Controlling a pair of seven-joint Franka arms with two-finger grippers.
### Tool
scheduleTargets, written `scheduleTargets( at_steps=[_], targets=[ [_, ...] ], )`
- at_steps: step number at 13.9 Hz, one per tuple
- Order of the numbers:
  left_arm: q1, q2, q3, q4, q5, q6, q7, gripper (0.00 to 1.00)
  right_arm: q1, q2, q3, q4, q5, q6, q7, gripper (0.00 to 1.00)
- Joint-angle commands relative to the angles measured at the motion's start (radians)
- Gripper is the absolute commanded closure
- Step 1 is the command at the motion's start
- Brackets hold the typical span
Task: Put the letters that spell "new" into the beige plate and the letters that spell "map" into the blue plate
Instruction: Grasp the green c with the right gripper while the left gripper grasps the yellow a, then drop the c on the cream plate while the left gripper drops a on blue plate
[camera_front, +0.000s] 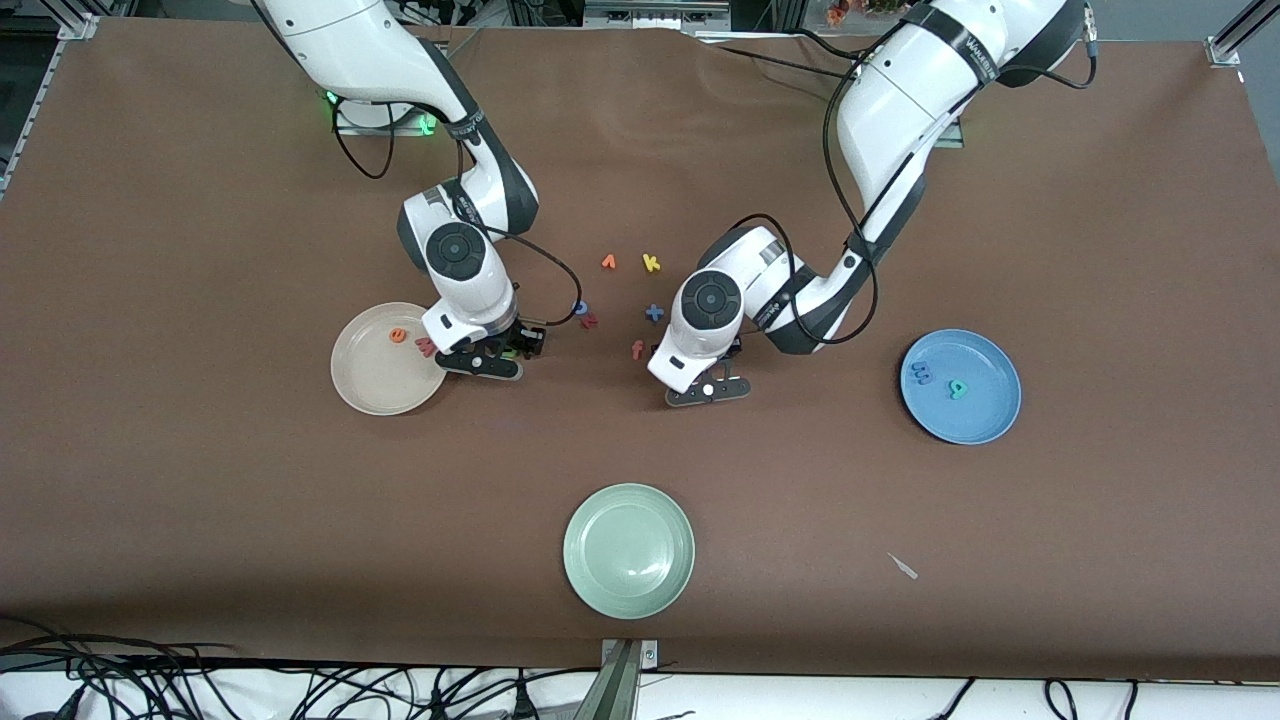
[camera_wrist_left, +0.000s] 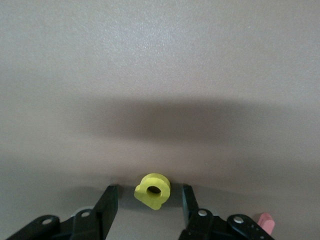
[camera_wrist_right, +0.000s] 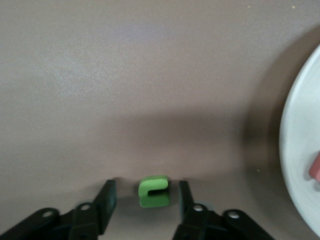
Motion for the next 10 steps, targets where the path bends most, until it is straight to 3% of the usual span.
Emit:
scheduleTargets(
  at_steps=[1, 4, 6, 7, 10],
  targets=[
    [-0.018, 0.018, 0.015, 0.032, -0.010, -0.008, 0.001, 0.54, 0.008, -0.006, -0.007, -0.019, 0.000, 0.024, -0.017, 0.55],
    [-0.018, 0.021, 0.016, 0.032, -0.009, -0.008, 0.010, 0.68, 0.008, -0.005, -0.007, -0.050, 0.000, 0.074, -0.020, 0.60],
    [-0.017, 0.022, 0.018, 0.032, 0.014, -0.008, 0.010, 0.72, 0.005, -0.005, -0.007, -0.062, 0.000, 0.094, -0.031, 0.68],
    [-0.017, 0.022, 0.018, 0.032, 0.019, -0.008, 0.010, 0.74, 0.005, -0.006, -0.010, -0.062, 0.000, 0.091, -0.041, 0.74],
    [-0.001, 0.006, 0.016, 0.038, 0.013, -0.032, 0.051, 0.83, -0.002, -0.046, -0.045, -0.041, 0.002, 0.005, -0.135, 0.77]
  ],
)
